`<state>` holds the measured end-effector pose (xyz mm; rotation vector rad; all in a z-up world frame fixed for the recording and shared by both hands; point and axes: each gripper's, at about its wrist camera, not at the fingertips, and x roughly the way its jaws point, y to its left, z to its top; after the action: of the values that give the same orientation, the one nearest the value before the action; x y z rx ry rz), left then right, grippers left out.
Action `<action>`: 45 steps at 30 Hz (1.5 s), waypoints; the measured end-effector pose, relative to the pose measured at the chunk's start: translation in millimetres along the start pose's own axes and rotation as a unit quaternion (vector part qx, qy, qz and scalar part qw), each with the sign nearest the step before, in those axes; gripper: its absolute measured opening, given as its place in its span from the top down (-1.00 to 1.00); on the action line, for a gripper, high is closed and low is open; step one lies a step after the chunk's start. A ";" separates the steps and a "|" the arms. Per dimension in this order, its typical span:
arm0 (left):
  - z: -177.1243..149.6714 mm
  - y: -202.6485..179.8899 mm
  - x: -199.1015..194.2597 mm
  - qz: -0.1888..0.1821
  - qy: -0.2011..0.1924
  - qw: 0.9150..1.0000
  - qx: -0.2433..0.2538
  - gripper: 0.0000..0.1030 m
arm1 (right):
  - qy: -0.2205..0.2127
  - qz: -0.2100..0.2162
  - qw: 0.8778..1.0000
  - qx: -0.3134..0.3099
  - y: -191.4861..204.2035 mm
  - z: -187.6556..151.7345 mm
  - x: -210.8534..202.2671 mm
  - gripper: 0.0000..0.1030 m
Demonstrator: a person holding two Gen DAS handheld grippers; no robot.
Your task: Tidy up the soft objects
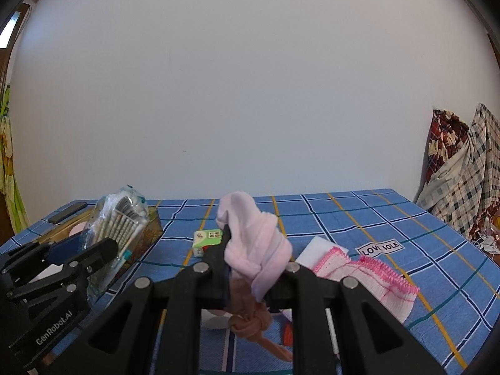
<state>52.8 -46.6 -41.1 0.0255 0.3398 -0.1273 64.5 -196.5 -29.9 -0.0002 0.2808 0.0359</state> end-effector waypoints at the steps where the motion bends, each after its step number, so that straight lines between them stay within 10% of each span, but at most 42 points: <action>1: 0.0 0.5 -0.6 0.001 -0.001 1.000 -0.001 0.35 | 0.000 0.000 1.000 0.000 -0.4 -0.2 0.3 0.71; 45: -1.4 13.2 -18.6 0.073 -0.029 0.996 -0.039 0.35 | -0.012 0.028 0.999 -0.016 14.9 -6.7 -2.3 0.71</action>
<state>36.7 -31.3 -36.2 -0.0315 0.2831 0.0295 59.8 -181.7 -35.6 -0.0231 0.2561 0.0957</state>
